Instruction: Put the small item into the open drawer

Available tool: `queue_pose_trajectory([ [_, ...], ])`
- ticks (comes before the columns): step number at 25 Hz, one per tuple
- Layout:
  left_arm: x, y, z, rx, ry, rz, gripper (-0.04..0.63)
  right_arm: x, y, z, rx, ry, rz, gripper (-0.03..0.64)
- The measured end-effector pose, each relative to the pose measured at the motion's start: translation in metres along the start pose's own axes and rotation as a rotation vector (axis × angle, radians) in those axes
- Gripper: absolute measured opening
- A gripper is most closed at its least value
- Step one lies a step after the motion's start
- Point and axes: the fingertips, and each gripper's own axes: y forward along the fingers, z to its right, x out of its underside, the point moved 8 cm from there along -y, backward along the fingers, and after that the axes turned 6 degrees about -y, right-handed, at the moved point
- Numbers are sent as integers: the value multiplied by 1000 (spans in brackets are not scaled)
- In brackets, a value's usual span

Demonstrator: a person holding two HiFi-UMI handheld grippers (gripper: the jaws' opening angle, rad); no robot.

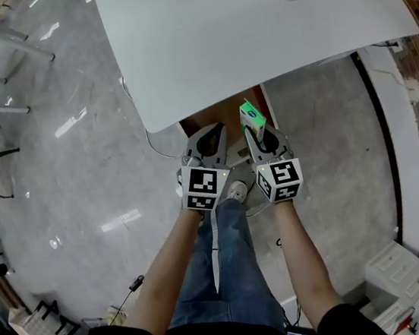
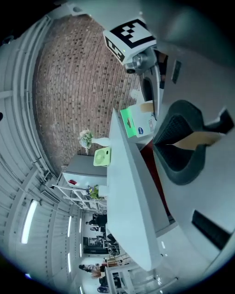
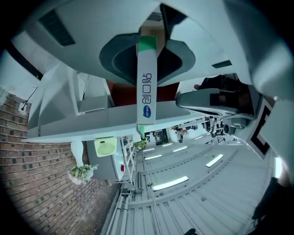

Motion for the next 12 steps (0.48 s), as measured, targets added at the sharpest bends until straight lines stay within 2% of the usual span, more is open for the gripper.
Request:
queue_pose_trajectory([
  [12,58,55,-33,-43,-87,-75,23,47,70,10,-65,-85,-162,84],
])
